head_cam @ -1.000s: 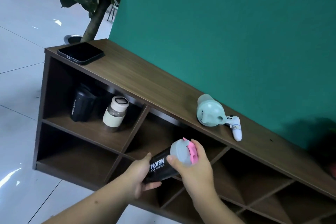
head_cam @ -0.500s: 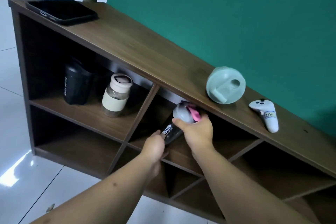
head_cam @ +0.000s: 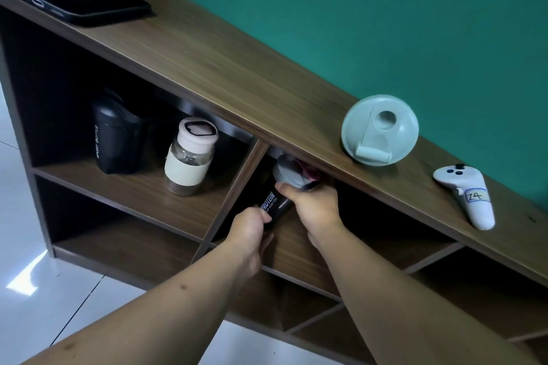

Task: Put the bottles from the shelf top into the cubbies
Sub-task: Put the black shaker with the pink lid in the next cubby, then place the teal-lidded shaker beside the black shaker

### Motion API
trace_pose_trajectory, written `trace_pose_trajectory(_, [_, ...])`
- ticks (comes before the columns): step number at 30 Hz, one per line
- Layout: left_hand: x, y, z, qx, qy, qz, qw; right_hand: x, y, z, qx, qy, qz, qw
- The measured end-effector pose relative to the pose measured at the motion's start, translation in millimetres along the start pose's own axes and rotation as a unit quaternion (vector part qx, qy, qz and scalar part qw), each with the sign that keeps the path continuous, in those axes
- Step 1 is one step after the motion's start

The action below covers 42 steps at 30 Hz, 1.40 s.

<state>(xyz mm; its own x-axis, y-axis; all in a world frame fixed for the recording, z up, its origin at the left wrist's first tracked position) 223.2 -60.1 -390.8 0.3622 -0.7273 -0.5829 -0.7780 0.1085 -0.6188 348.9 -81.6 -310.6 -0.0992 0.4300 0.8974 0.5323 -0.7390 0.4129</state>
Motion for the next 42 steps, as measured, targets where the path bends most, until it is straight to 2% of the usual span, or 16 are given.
trace_pose_trajectory(5, [7.0, 1.4, -8.6, 0.001, 0.018, 0.024, 1.0, -9.1, 7.1, -12.2, 0.013, 0.007, -0.018, 1.0])
trace_pose_trajectory(10, [14.6, 0.6, -41.6, -0.007, 0.021, 0.095, 0.995, -1.3, 43.2, -86.8, -0.015, 0.03, -0.075, 0.997])
trace_pose_trajectory(12, [10.5, -8.2, -64.8, 0.018, 0.014, 0.125, 0.992, 21.9, 67.4, -125.7, -0.033, 0.102, -0.101, 0.989])
trace_pose_trajectory(15, [2.0, -32.4, -101.4, 0.095, 0.009, 0.148, 0.984, 69.8, 104.4, -166.1, -0.09, 0.221, -0.107, 0.965])
trace_pose_trajectory(18, [-21.3, -65.4, -129.5, 0.157, -0.028, 0.139, 0.977, 114.8, 125.5, -169.5, -0.149, 0.267, -0.176, 0.936])
trace_pose_trajectory(24, [-57.5, -98.2, -149.2, 0.177, -0.085, 0.127, 0.972, 160.4, 101.9, -112.7, -0.169, 0.172, -0.346, 0.907])
trace_pose_trajectory(29, [-57.2, -97.0, -144.5, 0.146, -0.069, 0.128, 0.979, 166.1, 91.6, -79.7, -0.234, 0.111, -0.405, 0.877])
trace_pose_trajectory(32, [-57.6, -94.4, -143.9, 0.123, -0.062, 0.107, 0.985, 159.8, 106.3, -85.1, -0.245, 0.116, -0.387, 0.881])
trace_pose_trajectory(37, [-62.7, -89.2, -164.3, 0.119, -0.077, 0.062, 0.988, 154.8, 157.3, -145.3, -0.209, 0.177, -0.251, 0.929])
trace_pose_trajectory(39, [-64.7, -85.2, -176.4, 0.138, -0.095, 0.043, 0.985, 151.0, 179.8, -182.5, -0.171, 0.181, -0.165, 0.954])
trace_pose_trajectory(42, [-56.3, -78.0, -190.5, 0.172, -0.094, 0.023, 0.98, 129.5, 198.2, -229.4, -0.078, 0.115, -0.029, 0.99])
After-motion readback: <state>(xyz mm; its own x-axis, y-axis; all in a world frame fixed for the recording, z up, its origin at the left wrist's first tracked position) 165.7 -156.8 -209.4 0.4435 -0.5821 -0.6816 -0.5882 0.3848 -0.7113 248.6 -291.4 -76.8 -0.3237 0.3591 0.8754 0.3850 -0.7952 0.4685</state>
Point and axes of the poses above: each hand's wrist, its own z-axis towards the middle knuckle, its own y-axis out of the back of the hand, x = y × z, the point moved 6 cm from there along z, towards the middle knuckle, and after that the axes turned 9 degrees about -y, right-handed, at the moved point
